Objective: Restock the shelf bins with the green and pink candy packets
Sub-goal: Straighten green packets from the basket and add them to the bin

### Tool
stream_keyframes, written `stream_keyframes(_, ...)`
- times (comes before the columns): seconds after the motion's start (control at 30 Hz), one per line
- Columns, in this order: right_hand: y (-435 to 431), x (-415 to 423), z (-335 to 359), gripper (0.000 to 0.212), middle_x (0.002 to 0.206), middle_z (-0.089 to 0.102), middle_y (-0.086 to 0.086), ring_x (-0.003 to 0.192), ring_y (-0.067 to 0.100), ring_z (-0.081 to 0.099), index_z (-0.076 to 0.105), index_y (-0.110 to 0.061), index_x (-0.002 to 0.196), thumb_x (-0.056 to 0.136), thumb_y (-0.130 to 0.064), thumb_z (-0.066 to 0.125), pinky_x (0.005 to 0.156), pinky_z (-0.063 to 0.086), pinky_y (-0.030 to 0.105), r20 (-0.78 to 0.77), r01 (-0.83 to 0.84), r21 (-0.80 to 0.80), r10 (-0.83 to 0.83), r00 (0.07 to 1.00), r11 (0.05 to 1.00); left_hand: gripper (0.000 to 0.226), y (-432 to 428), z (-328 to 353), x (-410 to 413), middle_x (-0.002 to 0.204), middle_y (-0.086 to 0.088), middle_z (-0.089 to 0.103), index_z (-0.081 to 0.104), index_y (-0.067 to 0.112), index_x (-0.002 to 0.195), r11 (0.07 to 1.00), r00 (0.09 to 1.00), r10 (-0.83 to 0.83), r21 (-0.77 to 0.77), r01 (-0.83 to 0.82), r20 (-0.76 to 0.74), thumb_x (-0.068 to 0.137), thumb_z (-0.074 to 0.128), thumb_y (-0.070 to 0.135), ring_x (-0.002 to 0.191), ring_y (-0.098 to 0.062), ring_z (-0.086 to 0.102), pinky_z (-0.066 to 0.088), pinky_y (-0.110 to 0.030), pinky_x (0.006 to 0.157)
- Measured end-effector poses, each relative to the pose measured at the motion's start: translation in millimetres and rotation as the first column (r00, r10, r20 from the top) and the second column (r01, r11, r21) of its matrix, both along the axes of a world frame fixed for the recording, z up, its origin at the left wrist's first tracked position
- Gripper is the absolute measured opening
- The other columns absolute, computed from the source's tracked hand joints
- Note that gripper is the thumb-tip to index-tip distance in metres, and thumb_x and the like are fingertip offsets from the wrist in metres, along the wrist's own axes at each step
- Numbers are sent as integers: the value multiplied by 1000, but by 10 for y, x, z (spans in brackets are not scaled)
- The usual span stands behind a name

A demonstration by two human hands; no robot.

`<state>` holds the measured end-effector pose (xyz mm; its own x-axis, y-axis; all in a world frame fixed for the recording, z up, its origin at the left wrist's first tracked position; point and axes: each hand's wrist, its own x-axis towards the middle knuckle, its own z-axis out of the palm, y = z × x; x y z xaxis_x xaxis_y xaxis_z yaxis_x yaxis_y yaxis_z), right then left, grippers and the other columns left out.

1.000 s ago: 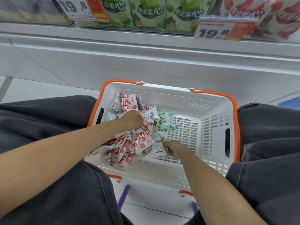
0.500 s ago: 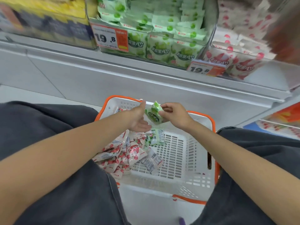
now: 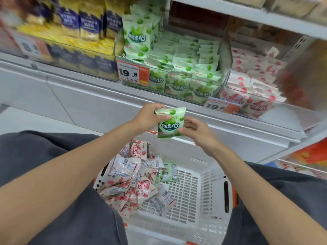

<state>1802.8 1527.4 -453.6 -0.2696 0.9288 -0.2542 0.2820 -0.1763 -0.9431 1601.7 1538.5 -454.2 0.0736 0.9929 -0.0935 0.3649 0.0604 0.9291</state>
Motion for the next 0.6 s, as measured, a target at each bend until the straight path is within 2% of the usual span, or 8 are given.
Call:
stream_keyframes(0.07, 28, -86, 23, 18, 95, 70, 2, 80, 9, 66, 65, -21, 97, 88, -5, 68, 73, 54, 16, 50, -39, 80, 36, 998, 996, 28, 16, 92, -5, 93, -5, 71, 63, 9, 112, 996, 985, 90, -15, -88, 145, 86, 73, 12, 77, -11, 69, 57, -23, 64)
stream_keyframes(0.13, 79, -179, 49, 14, 90, 69, 3, 78, 12, 65, 66, -18, 94, 88, -5, 67, 70, 54, 20, 10, 22, 107, -23, 1000, 994, 34, 38, 97, -12, 98, -5, 70, 58, 15, 115, 977, 941, 212, -78, -199, 265, 86, 74, 22, 85, -15, 70, 59, -28, 69)
stream_keyframes(0.2, 157, -256, 81, 13, 89, 68, 7, 77, 16, 64, 66, -16, 93, 88, -4, 67, 67, 54, 22, -41, 93, 117, -88, 995, 989, 31, 61, 91, -40, 103, -4, 70, 62, 14, 113, 974, 946, 225, -94, -208, 235, 88, 71, 30, 93, -20, 69, 59, -35, 78)
stream_keyframes(0.27, 227, -332, 150, 13, 89, 68, 9, 77, 16, 64, 65, -14, 93, 87, -3, 68, 65, 54, 20, -47, 100, 131, -95, 994, 986, 23, 90, 134, -89, 102, -7, 72, 68, 9, 108, 985, 967, 174, -21, -173, 184, 90, 69, 24, 95, -24, 70, 58, -39, 83)
stream_keyframes(0.37, 311, -479, 366, 17, 82, 64, 4, 73, 14, 62, 63, -16, 87, 87, 0, 68, 65, 55, 19, -74, 79, 165, -67, 995, 983, 12, 185, 343, -212, 95, -9, 74, 71, 10, 96, 965, 969, 204, 139, -224, 142, 88, 71, 20, 85, -19, 68, 55, -40, 78)
stream_keyframes(0.47, 466, -678, 698, 24, 79, 59, -1, 73, 13, 60, 58, -22, 82, 86, -2, 69, 68, 56, 24, -65, 105, 275, -91, 994, 956, 6, 331, 656, -361, 86, -2, 72, 69, 17, 87, 916, 965, 240, 304, -261, 105, 88, 72, 22, 73, -9, 62, 52, -33, 70)
stream_keyframes(0.53, 620, -857, 942, 25, 75, 60, -5, 71, 11, 59, 58, -25, 80, 86, -4, 70, 68, 55, 27, -63, 106, 356, -89, 994, 928, 11, 465, 857, -495, 74, 8, 67, 66, 24, 79, 862, 954, 281, 410, -299, 107, 89, 70, 26, 64, -2, 56, 47, -27, 61)
stream_keyframes(0.6, 807, -1039, 1135, 25, 75, 63, -11, 69, 6, 60, 59, -29, 79, 86, -7, 71, 68, 56, 26, -25, 99, 448, -98, 995, 889, 22, 618, 993, -629, 74, 8, 63, 67, 20, 85, 800, 926, 376, 492, -344, 36, 90, 63, 41, 68, -7, 56, 48, -29, 64)
